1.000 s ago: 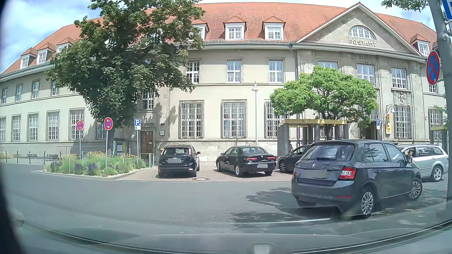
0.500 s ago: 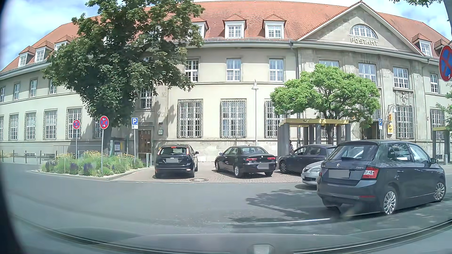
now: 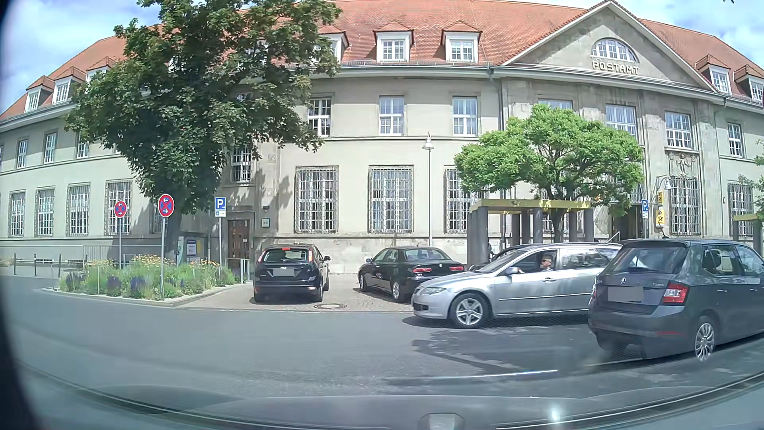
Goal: Follow the waypoints while adhering to traffic rules and regulations
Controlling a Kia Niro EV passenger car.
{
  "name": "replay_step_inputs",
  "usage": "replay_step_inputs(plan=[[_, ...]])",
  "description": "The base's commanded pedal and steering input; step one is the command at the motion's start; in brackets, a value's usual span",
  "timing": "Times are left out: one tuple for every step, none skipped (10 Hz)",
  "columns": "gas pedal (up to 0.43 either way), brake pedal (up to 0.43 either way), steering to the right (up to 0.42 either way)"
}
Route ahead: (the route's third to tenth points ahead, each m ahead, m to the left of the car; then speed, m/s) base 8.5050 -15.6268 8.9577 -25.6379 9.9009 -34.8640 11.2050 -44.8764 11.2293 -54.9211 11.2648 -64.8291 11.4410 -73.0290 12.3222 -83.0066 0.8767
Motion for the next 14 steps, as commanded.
replay_step_inputs(plan=[[0.0,0.03,0.08],[0.0,0.03,0.08],[0.0,0.03,0.078],[0.0,0.03,0.076],[0.0,0.03,0.074],[0.0,0.03,0.071],[0.0,0.03,0.068],[0.0,0.03,0.064],[0.0,0.03,0.058],[0.0,0.03,0.049],[0.0,0.037,0.043],[0.008,0.03,0.04],[0.028,0.03,0.039],[0.039,0.037,0.039]])
